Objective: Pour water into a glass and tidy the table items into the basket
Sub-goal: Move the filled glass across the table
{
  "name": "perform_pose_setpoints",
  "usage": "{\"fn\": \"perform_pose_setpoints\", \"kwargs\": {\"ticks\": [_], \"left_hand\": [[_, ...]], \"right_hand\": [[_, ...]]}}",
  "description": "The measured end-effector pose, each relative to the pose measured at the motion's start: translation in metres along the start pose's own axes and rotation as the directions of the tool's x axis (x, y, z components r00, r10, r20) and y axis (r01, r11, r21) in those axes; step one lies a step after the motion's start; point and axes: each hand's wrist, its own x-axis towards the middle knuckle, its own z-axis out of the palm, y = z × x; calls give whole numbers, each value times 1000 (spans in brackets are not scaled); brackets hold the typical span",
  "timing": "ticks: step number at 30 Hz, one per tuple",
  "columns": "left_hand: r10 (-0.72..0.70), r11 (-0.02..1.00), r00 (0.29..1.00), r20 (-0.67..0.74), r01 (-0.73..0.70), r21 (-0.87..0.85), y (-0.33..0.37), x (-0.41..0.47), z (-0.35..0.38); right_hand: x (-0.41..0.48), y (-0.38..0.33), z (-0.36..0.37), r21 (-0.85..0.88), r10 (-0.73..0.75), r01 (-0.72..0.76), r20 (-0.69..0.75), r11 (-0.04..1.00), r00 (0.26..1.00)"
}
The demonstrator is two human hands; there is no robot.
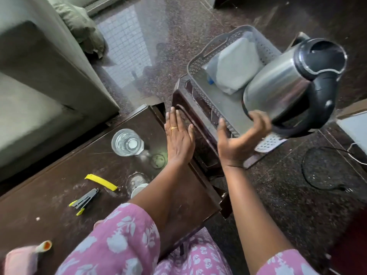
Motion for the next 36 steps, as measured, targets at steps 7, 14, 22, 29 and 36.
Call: {"fn": "perform_pose_setpoints", "kwargs": {"ticks": [7, 14, 22, 29, 36], "left_hand": [[-154, 988, 960, -235, 150, -38, -71, -15, -52], [-372, 910, 892, -256, 296, -290, -130, -33, -88], [-398, 827, 907, -138, 290, -481, -155, -45, -96], [-402, 765, 914, -60, 299, -571, -167, -54, -100], [-316, 762, 948, -44, 226, -606, -191, -70, -125]], "right_hand": [[-60, -66, 55, 246, -75, -79, 561, 966, 824], [-105, -100, 100, 218, -152, -73, 849, 973, 506], [-145, -102, 138, 149, -172, 90, 919, 985, 356], [-144, -107, 141, 188, -199, 69, 877, 980, 438], [-148, -130, 131, 253, -293, 149, 848, 956, 441]]}}
